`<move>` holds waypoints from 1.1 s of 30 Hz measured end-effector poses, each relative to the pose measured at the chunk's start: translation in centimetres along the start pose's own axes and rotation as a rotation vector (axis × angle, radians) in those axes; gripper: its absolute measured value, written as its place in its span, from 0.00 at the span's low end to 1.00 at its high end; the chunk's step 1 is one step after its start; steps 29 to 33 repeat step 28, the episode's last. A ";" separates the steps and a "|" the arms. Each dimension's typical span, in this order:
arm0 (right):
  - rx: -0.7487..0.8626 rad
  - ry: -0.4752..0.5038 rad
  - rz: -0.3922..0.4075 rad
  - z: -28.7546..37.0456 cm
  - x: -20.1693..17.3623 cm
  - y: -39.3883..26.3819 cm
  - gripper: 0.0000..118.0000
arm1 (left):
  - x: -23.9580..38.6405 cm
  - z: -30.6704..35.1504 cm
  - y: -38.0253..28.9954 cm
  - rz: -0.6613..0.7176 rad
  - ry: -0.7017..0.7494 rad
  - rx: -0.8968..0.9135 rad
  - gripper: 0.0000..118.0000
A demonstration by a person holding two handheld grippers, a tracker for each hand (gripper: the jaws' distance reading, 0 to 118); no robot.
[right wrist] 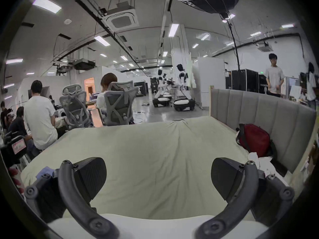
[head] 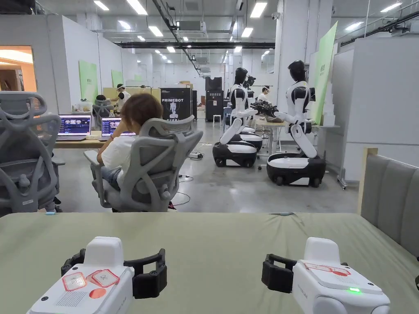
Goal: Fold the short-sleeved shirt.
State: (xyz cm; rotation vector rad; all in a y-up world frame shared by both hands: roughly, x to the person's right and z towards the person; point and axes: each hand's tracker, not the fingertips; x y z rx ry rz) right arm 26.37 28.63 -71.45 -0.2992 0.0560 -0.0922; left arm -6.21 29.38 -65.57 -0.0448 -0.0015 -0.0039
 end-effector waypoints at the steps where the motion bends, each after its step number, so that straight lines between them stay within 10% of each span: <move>1: 0.011 0.030 0.005 0.1 0.2 -0.2 1.00 | 0.0 -0.1 0.0 0.001 0.001 -0.001 1.00; 33: 0.052 0.065 0.059 1.4 -0.2 -0.6 1.00 | 0.7 0.2 -0.2 -0.011 0.006 0.005 1.00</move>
